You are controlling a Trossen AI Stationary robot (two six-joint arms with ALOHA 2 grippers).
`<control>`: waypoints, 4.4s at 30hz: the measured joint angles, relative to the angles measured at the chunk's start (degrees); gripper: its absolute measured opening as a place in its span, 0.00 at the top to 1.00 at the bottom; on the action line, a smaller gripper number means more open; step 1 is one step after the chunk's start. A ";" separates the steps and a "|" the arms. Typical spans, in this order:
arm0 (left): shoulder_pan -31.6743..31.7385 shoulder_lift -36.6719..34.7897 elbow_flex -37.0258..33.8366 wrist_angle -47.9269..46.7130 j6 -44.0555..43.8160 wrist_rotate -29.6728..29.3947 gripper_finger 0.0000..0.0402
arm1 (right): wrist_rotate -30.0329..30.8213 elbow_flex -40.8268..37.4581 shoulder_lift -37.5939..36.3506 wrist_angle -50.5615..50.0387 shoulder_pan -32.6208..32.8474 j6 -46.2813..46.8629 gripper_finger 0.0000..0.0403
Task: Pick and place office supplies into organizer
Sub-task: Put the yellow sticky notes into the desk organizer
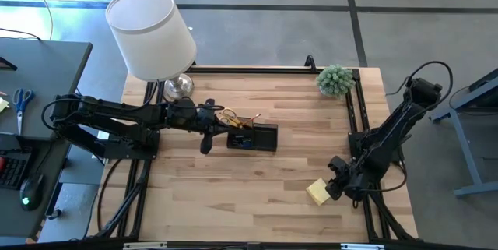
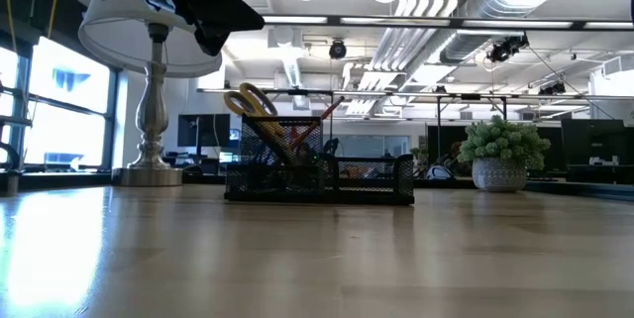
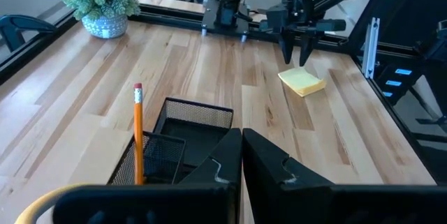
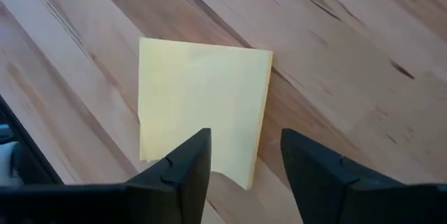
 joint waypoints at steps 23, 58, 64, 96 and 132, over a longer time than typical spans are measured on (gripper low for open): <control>0.00 0.00 0.00 0.07 -0.02 -0.02 0.99 | -1.99 0.02 4.47 4.42 -2.95 -3.48 0.58; 0.00 -0.02 0.00 0.47 -0.02 -0.26 0.99 | -2.88 5.05 0.07 7.03 -22.11 -35.30 0.99; 0.02 -0.02 0.00 0.46 0.00 -0.34 0.99 | -9.49 14.83 1.76 3.93 -36.54 -58.25 1.00; 0.00 -0.02 0.00 -4.00 -1.75 0.99 0.99 | -22.00 62.73 41.27 -27.99 -65.64 -114.49 1.00; 0.00 -0.02 0.00 -3.90 -2.01 0.85 0.99 | -21.24 52.57 43.15 -15.23 -64.26 -112.91 0.96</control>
